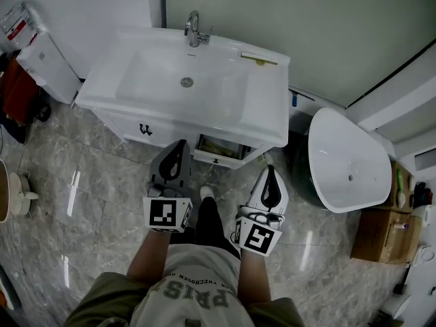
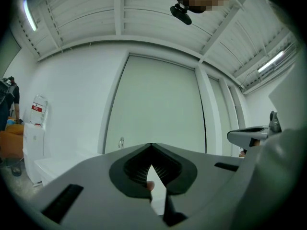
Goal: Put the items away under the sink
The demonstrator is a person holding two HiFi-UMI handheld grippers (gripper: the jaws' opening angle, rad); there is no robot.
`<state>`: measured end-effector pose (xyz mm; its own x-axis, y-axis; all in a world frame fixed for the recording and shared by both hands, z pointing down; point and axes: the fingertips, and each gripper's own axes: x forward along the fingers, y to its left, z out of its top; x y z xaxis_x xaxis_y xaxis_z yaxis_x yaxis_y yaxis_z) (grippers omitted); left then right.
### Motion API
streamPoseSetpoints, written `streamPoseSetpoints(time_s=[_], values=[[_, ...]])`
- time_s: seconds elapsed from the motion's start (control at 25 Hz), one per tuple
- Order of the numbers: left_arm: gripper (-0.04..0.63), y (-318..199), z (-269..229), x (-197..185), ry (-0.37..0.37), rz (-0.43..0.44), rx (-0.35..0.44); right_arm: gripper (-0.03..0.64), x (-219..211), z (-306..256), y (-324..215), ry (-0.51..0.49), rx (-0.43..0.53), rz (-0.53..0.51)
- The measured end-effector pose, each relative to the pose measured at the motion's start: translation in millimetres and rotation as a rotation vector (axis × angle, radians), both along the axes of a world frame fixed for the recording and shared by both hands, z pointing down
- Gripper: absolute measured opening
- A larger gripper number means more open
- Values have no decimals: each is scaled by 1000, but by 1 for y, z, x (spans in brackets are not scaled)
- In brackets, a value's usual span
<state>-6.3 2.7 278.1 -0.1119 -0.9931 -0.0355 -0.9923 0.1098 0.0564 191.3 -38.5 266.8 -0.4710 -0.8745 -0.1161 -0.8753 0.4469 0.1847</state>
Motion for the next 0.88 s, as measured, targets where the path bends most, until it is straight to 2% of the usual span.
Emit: streamPoseSetpoints(time_s=[0.36,0.88], values=[[9,-5,-6,6,-24,30,14,-2,-2,-3,-2,9,6,11],[9,-5,-7,-3,-28,26,23,-2,-7,-8,-5,1,5,9]])
